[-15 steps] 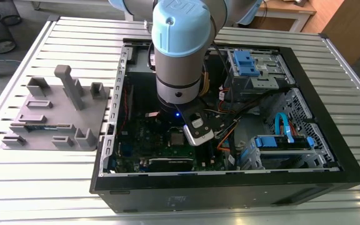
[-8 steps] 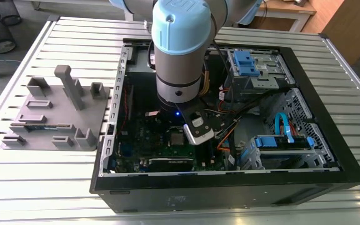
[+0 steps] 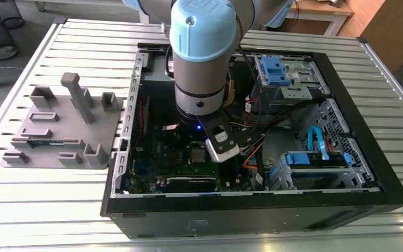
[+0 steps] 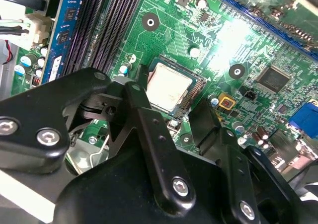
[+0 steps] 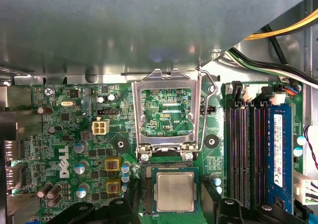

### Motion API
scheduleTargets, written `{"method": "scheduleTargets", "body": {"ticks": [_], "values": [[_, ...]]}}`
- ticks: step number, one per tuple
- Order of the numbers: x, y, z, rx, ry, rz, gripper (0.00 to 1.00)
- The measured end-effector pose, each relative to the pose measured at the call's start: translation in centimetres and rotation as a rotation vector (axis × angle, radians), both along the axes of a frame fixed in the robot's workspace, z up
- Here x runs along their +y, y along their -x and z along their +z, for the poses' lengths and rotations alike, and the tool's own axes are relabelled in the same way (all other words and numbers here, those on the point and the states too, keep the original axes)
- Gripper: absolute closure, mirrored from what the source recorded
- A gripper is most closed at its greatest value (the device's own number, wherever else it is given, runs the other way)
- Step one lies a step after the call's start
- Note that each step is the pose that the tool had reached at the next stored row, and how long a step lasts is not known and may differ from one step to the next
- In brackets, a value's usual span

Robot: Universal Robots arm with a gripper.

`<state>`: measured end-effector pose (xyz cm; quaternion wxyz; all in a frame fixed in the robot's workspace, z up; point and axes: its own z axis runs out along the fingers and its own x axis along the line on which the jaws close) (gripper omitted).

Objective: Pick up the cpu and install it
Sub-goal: 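Place the cpu into insertion slot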

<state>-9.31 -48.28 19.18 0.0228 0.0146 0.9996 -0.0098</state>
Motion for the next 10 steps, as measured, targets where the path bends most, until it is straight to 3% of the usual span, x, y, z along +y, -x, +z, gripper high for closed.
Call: {"method": "scheduleTargets", "body": {"ticks": [2, 3, 10], "values": [[0.00, 0.00, 0.00, 0.0000, 0.0000, 0.000, 0.42], [0.00, 0.00, 0.00, 0.0000, 0.0000, 0.000, 0.48], [0.00, 0.00, 0.03, 0.0001, 0.0001, 0.000, 0.48]]}}
